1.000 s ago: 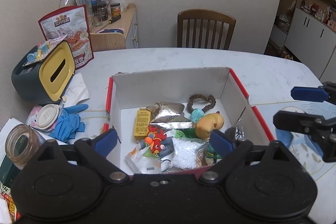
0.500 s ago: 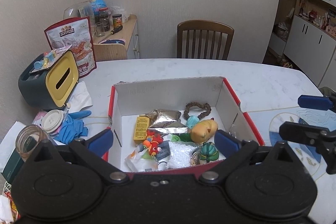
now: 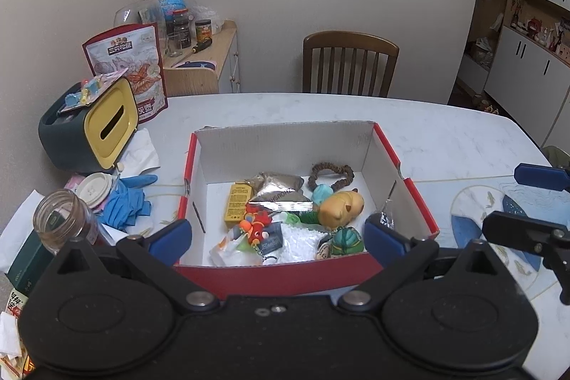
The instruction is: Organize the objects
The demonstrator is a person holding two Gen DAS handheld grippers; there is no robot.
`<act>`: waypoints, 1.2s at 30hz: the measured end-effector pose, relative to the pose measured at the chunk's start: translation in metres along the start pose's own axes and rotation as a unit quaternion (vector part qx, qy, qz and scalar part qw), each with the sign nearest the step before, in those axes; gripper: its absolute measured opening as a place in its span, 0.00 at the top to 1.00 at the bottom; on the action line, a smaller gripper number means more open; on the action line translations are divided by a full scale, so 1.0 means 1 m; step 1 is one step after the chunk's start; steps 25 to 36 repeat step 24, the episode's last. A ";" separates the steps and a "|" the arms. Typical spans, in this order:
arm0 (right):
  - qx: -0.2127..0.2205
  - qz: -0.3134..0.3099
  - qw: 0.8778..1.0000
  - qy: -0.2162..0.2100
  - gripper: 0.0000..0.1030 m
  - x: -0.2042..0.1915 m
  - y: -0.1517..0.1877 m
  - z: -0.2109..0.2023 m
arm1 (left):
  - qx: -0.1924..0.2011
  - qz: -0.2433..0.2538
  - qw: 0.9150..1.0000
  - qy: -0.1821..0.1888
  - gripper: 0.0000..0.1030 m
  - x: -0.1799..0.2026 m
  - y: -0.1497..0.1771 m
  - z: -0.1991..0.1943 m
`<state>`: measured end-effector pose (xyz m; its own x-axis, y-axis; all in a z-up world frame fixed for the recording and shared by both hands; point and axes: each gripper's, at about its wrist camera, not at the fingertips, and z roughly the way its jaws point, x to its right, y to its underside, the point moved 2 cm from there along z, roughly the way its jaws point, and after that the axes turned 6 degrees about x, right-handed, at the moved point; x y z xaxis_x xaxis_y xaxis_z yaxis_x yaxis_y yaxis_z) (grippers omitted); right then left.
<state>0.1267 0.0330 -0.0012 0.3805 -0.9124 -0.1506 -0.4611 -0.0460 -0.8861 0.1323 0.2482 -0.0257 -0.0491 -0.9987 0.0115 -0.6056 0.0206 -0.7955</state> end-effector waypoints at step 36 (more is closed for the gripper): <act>0.020 0.040 0.998 0.041 0.00 0.064 0.010 -0.039 | 0.007 0.007 1.000 -0.023 0.00 0.027 -0.003 0.004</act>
